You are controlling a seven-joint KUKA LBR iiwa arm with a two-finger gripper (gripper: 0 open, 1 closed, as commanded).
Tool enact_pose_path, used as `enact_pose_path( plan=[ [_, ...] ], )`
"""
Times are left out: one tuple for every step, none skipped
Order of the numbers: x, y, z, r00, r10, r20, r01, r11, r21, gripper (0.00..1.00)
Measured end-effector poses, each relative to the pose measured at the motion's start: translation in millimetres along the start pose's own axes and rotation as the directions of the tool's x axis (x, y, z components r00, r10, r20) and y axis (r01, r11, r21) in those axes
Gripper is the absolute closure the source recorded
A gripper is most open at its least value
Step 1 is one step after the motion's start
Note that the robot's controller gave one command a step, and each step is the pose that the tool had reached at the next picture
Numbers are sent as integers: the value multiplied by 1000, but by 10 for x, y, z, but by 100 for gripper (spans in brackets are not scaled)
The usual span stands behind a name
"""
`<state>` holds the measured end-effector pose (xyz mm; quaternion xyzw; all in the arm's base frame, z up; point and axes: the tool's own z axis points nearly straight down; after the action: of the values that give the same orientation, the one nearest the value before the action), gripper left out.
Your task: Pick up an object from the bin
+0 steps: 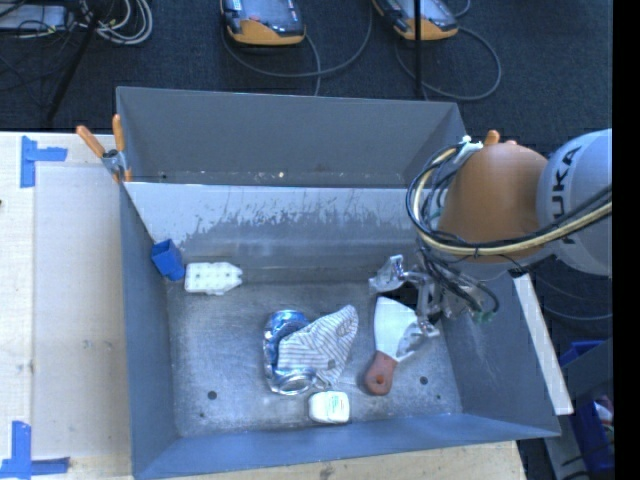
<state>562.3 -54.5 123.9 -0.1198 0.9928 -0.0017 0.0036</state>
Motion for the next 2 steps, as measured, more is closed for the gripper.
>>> enact_pose_path(
  plan=[
    [-226,43,293,959,-284,5,284,959,-5,0],
    [-210,-87,466,925,-380,-26,380,925,-13,100]
  ],
)
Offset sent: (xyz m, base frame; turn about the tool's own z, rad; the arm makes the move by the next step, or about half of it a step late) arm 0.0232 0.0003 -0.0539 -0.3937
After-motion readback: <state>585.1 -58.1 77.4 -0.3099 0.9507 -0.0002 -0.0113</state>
